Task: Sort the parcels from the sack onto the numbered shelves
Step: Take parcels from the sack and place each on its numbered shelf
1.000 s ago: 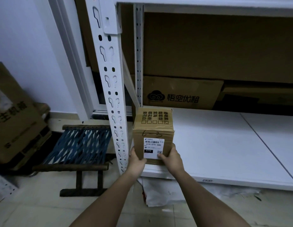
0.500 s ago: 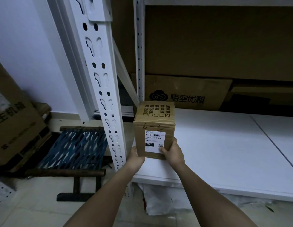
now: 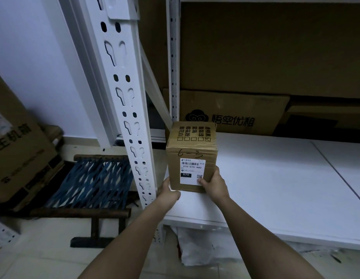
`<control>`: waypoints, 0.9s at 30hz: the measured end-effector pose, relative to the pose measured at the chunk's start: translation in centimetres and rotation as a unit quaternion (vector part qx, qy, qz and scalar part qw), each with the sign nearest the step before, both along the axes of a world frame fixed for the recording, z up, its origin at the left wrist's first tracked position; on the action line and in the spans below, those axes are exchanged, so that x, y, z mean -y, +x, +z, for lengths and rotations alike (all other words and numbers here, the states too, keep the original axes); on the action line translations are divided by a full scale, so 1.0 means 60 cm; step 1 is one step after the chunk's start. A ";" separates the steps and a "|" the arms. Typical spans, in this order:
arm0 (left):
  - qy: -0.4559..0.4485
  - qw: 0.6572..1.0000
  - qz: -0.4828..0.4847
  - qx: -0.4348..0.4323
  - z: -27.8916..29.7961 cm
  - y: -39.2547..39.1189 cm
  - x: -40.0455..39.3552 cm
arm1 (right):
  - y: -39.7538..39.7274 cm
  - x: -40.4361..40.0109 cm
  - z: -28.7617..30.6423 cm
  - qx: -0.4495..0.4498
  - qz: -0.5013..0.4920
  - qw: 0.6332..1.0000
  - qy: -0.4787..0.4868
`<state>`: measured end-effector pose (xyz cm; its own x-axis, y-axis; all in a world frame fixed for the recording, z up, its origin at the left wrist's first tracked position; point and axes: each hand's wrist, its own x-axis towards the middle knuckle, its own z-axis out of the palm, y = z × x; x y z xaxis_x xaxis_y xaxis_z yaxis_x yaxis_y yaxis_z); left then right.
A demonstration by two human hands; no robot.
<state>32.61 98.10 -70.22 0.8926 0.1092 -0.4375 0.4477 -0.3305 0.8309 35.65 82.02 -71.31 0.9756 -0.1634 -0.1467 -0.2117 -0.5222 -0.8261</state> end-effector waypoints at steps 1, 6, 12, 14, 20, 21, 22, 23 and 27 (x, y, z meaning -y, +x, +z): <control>0.001 1.000 0.001 -0.003 0.000 0.000 0.000 | 0.000 -0.001 -0.001 -0.001 0.002 1.000 0.000; -0.012 1.000 0.003 -0.010 -0.007 0.004 -0.001 | -0.001 -0.003 0.000 0.001 0.004 1.000 0.006; -0.008 1.000 0.014 -0.013 -0.009 0.004 0.001 | -0.005 -0.001 0.002 -0.007 0.009 1.000 0.006; -0.002 1.000 0.009 -0.018 -0.007 0.002 0.003 | -0.007 -0.001 0.005 -0.009 0.010 1.000 0.012; 0.002 0.999 0.001 -0.052 -0.003 0.000 0.005 | -0.018 0.002 0.005 -0.013 0.001 1.000 -0.001; -0.003 0.998 -0.001 -0.059 -0.001 -0.004 0.008 | -0.023 0.004 0.006 -0.026 -0.002 1.000 -0.009; -0.003 0.998 -0.007 -0.062 0.002 -0.007 0.012 | -0.027 0.006 0.007 -0.036 -0.003 0.999 -0.014; -0.005 0.998 -0.012 -0.066 0.006 -0.012 0.016 | -0.032 0.009 0.010 -0.046 -0.006 0.999 -0.018; 0.033 0.993 -0.048 -0.102 0.036 -0.035 0.037 | -0.071 0.024 0.031 -0.084 0.003 0.995 -0.046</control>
<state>30.53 95.85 -68.08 0.7937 0.0623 -0.6051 0.5686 -0.4299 0.7014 31.38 80.58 -69.42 0.9395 -0.1772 -0.2930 -0.3394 -0.5952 -0.7284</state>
